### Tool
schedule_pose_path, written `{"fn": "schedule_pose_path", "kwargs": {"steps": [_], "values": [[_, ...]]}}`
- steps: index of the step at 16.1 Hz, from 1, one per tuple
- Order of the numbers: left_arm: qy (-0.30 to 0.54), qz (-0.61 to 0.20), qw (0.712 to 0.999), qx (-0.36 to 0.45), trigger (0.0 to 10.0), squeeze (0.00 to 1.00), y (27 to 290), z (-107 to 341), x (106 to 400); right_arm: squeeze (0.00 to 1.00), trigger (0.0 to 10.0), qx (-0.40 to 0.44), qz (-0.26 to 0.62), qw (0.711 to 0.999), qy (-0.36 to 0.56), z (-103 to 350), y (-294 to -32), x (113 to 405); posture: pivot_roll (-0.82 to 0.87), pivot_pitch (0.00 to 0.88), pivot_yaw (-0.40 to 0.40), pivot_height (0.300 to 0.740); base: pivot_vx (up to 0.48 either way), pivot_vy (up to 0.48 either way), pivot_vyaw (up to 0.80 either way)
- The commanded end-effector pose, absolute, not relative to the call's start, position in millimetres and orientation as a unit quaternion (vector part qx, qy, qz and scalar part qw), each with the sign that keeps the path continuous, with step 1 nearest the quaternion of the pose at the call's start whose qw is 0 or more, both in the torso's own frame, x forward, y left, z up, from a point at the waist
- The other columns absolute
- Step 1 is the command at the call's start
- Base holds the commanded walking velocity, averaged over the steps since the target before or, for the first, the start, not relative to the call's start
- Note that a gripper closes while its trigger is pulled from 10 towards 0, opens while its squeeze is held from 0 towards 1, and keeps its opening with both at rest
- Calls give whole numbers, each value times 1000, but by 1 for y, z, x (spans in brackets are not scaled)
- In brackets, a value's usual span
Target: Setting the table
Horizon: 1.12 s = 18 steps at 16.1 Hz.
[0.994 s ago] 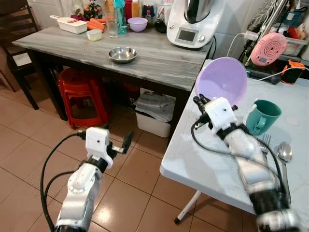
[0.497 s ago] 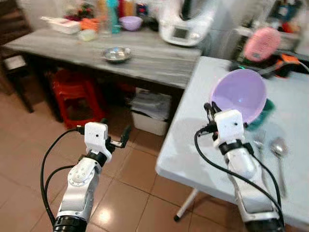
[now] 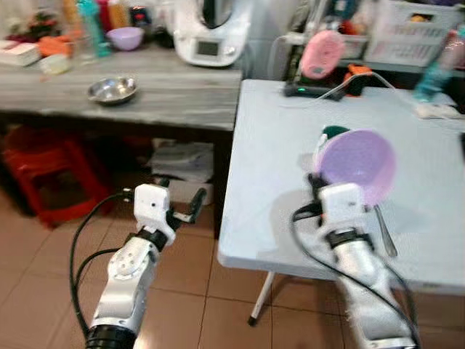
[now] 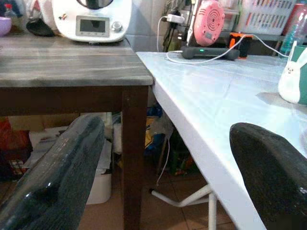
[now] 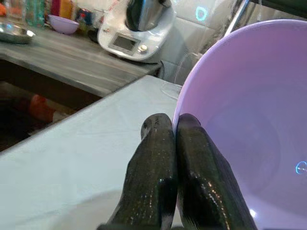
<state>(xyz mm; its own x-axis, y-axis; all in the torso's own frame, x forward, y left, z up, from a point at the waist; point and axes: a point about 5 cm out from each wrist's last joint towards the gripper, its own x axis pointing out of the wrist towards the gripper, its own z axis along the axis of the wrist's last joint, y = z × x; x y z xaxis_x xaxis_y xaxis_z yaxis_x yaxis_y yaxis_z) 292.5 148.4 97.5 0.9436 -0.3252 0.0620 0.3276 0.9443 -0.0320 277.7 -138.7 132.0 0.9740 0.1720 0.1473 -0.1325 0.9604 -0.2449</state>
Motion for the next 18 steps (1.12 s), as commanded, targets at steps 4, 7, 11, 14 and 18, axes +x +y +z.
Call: {"fn": "schedule_pose_path", "kwargs": {"steps": [4,7,11,14,18], "values": [[-32,-170,985,-19,10000,0,146,98,293,0,10000,-119,64,986,-94,140,-144,278,-7,0,11,740,0,376,-481],[-32,-170,985,-20,10000,0,145,98,293,0,10000,-118,65,986,-101,142,-144,279,-8,0,8,740,0,379,-281],[-34,-166,985,-22,10000,0,145,98,294,0,10000,-119,72,985,-106,145,-143,281,-7,0,6,740,0,391,0],[-34,-163,986,-21,10000,0,146,98,294,0,10000,-122,78,983,-110,146,-141,280,-5,0,-1,740,0,402,0],[-35,-162,986,-19,10000,0,146,98,295,0,10000,-121,79,983,-111,146,-141,281,-5,0,3,740,0,406,0]]}}
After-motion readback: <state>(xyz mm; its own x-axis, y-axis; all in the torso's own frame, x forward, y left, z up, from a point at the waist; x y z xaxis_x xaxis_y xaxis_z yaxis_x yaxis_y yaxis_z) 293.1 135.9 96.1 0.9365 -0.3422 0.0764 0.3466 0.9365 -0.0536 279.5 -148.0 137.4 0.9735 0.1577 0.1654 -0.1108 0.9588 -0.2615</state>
